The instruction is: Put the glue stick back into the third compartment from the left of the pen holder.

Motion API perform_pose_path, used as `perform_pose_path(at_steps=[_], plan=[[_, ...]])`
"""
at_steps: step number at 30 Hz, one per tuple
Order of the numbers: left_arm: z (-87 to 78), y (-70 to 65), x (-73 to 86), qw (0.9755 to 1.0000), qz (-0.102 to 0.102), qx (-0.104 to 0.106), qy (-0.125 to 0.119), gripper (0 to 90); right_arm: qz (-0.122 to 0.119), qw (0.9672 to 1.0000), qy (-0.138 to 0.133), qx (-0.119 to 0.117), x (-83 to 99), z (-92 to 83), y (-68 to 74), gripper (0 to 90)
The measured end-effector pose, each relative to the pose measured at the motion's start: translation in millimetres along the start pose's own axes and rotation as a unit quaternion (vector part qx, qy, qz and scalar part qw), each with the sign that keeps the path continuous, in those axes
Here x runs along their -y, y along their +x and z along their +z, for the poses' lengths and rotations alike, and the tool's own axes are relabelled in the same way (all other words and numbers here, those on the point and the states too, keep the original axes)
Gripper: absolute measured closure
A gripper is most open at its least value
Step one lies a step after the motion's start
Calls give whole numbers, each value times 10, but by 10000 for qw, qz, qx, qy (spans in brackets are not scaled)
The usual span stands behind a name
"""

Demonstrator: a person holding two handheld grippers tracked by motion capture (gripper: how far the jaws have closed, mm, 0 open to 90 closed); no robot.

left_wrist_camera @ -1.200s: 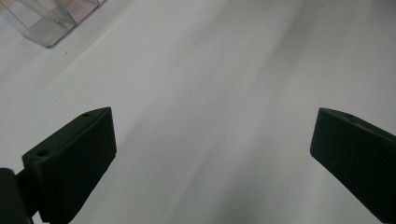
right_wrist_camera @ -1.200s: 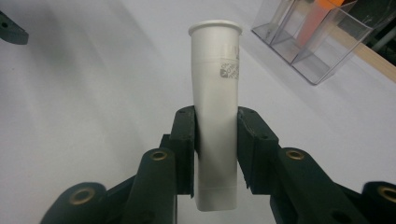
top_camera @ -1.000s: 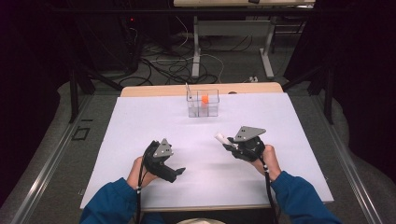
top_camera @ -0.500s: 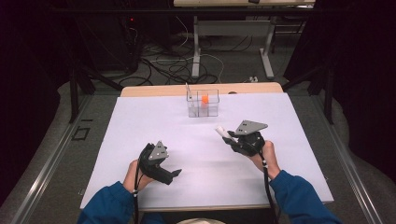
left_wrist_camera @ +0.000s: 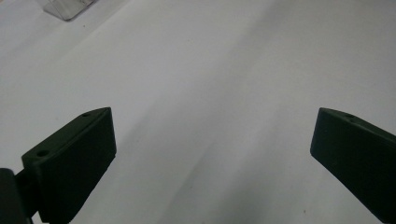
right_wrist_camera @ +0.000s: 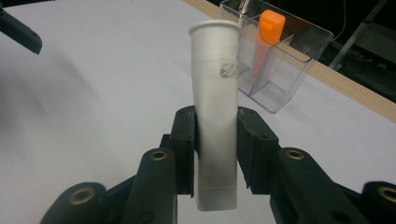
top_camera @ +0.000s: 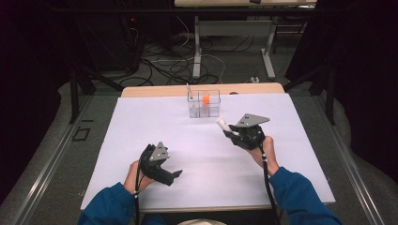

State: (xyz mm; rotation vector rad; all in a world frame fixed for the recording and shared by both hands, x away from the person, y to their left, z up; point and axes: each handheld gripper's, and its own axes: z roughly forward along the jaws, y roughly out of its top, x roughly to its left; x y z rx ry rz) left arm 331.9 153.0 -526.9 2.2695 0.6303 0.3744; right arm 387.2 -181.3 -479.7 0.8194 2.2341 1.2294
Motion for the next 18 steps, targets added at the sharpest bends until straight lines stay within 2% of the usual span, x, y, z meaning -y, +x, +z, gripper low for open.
perform_pose_path(at_steps=[5,11,18], plan=[[0,1,-1,10000,9,-4,-6,0,103,9999,-58,74,-61,77,-54,697],[-1,1,-2,10000,20,-22,-2,0,233,9993,-249,169,-125,195,-126,697],[-5,1,-9,9999,69,-82,-21,0,369,9987,-246,259,-157,318,-202,696]])
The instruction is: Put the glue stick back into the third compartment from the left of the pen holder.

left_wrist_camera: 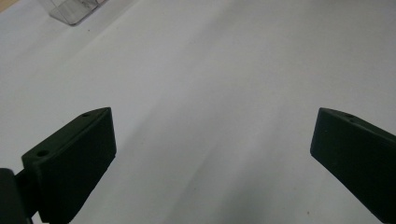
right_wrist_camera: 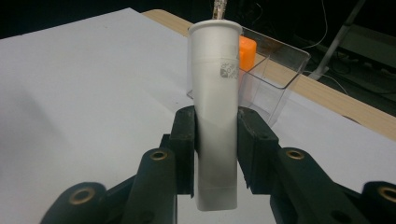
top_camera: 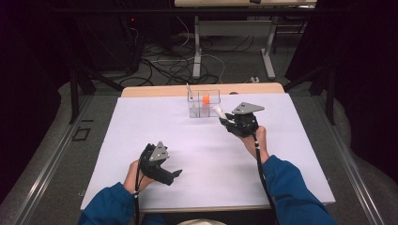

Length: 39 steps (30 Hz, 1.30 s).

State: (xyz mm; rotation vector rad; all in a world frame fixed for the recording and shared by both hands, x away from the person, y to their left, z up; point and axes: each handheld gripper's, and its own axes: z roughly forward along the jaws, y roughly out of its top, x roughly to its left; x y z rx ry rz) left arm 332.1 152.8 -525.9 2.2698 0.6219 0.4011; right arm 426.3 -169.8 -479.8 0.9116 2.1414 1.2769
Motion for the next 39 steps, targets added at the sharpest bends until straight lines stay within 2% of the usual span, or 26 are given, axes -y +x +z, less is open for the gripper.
perform_pose_path(at_steps=[6,9,22,31,39], plan=[[15,-5,4,10000,-47,2,-45,0,29,10000,71,-11,-8,102,-51,696],[10,4,-2,10000,-21,56,31,0,40,10000,50,41,-29,146,-73,696],[22,10,-2,10000,-20,70,50,0,86,9998,115,168,-173,348,-207,696],[22,11,-7,10000,-5,55,28,0,155,9995,-31,272,-302,454,-309,696],[27,12,-8,10000,-7,67,24,1,287,9990,-108,340,-330,580,-399,696]])
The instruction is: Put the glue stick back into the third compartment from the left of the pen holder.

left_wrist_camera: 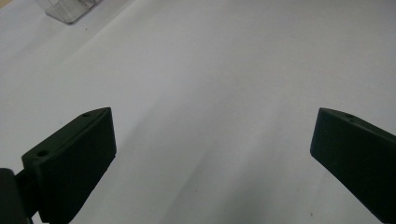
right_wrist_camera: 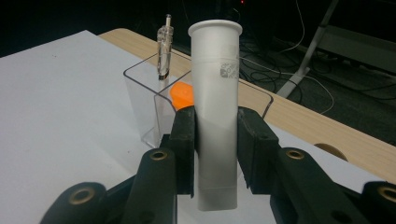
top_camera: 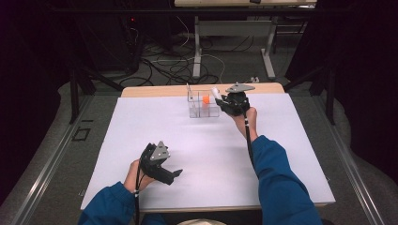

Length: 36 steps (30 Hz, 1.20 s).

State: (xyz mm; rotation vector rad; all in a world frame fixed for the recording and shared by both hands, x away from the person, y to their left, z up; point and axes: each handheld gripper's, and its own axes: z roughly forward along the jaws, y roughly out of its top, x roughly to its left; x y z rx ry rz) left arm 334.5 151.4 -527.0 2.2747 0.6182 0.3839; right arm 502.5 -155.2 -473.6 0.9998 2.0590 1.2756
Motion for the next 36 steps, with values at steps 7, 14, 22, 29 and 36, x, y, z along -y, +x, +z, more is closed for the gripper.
perform_pose_path(at_steps=[7,14,22,29,36], plan=[[4,3,-1,10000,-2,-7,2,0,90,9999,-76,61,-77,117,-43,696],[6,4,1,10000,2,4,-9,0,134,9998,-133,86,-125,243,-32,696],[6,9,1,10000,6,13,-9,0,245,9994,-146,198,-112,384,-51,696],[9,12,0,10000,10,15,-10,1,315,9991,-97,262,-73,490,-66,696],[10,7,-3,10000,10,27,-13,0,323,9989,-81,322,-52,555,-71,695]])
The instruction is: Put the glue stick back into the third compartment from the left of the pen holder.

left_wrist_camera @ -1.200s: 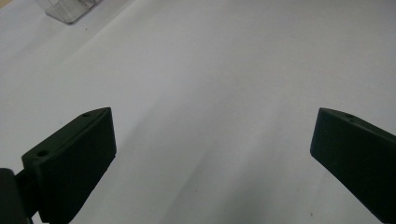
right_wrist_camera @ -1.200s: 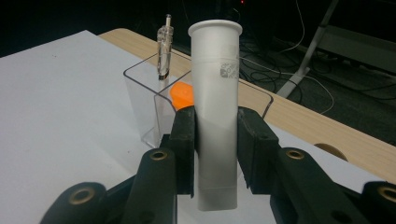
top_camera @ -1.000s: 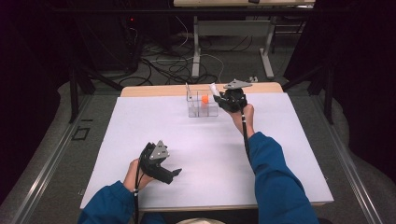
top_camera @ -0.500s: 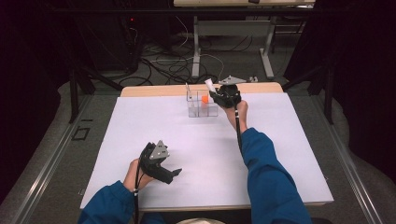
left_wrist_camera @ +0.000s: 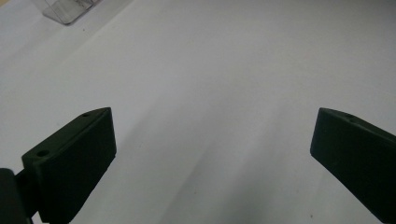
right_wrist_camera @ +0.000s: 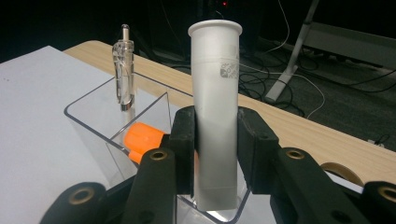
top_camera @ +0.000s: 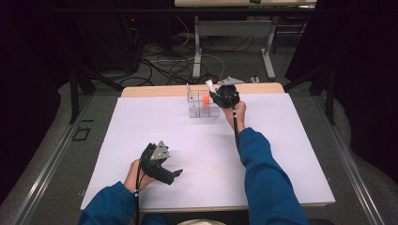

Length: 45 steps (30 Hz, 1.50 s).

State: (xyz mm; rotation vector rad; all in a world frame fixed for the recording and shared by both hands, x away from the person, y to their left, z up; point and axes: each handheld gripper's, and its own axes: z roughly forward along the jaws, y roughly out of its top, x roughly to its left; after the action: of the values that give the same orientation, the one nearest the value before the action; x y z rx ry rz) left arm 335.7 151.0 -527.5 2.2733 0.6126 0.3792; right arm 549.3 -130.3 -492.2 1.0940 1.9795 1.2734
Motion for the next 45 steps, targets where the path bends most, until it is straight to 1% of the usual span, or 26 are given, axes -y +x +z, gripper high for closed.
perform_pose_path(at_steps=[4,5,7,8,9,10,11,13,14,15,19,21,22,24,25,29,31,35,36,37,38,39,40,42,43,45], plan=[[0,0,0,10000,-4,-3,-2,1,15,10000,69,59,26,36,-10,695],[1,1,0,10000,-1,18,1,1,38,10000,90,18,32,40,-11,694],[-1,-1,0,10000,-2,3,1,1,25,9999,91,57,36,47,-4,685],[-2,-1,-1,10000,1,0,1,1,-11,9999,111,62,33,45,-2,654],[-4,2,-2,10000,6,16,-2,0,39,9999,113,10,25,36,11,618],[-6,1,-2,10000,4,9,-4,1,-25,9999,162,17,14,19,9,579],[-6,1,-2,10000,4,3,-6,0,-8,9998,205,10,1,-1,18,546],[-7,-2,-4,10000,11,-1,-6,0,0,9997,260,-35,-23,-49,32,511],[-10,-5,-5,10000,11,-2,-5,0,-17,9996,265,-34,-34,-84,31,489],[-1,-14,0,10000,-9,-53,-73,0,-2,9996,282,-91,-44,-114,29,483],[-4,-16,-2,10000,-8,-56,-68,1,-23,9991,361,-235,-48,-246,44,426],[-16,-11,-6,10000,3,-12,-16,0,-39,9984,463,-316,-39,-322,48,375],[-18,-10,-6,10000,5,-13,-15,0,-41,9982,473,-373,-25,-362,56,359],[-21,-11,-6,10000,1,-20,-10,1,-46,9971,592,-476,8,-440,70,298],[-20,-12,-6,10000,-4,-25,-10,0,-19,9966,647,-509,28,-484,79,280],[-18,-13,-7,10000,-5,-29,-7,0,-46,9943,803,-694,125,-640,109,209],[-17,-15,-6,10000,-10,-35,-7,0,-139,9931,863,-787,168,-708,120,176],[-25,-16,-6,10000,-20,-65,-5,0,-234,9905,1006,-911,236,-849,160,147],[-27,-16,-6,10000,-21,-68,-6,0,-302,9904,979,-923,254,-880,166,145],[-27,-15,-5,10000,-21,-58,-6,0,-293,9895,1042,-959,264,-925,181,140],[-28,-16,-5,10000,-26,-63,-7,1,-368,9888,1064,-982,277,-963,187,135],[-29,-16,-4,10000,-24,-64,-13,0,-381,9878,1149,-981,286,-1011,200,129],[-32,-15,-2,10000,-25,-60,-14,1,-427,9881,1093,-999,310,-1048,206,125],[-32,-15,-1,10000,-37,-62,-1,0,-473,9871,1153,-1009,342,-1141,225,113],[-32,-15,0,10000,-41,-59,-2,0,-505,9871,1121,-1030,366,-1183,231,108],[-32,-19,0,10000,-39,-65,-7,0,-564,9863,1161,-1022,410,-1270,240,95]])
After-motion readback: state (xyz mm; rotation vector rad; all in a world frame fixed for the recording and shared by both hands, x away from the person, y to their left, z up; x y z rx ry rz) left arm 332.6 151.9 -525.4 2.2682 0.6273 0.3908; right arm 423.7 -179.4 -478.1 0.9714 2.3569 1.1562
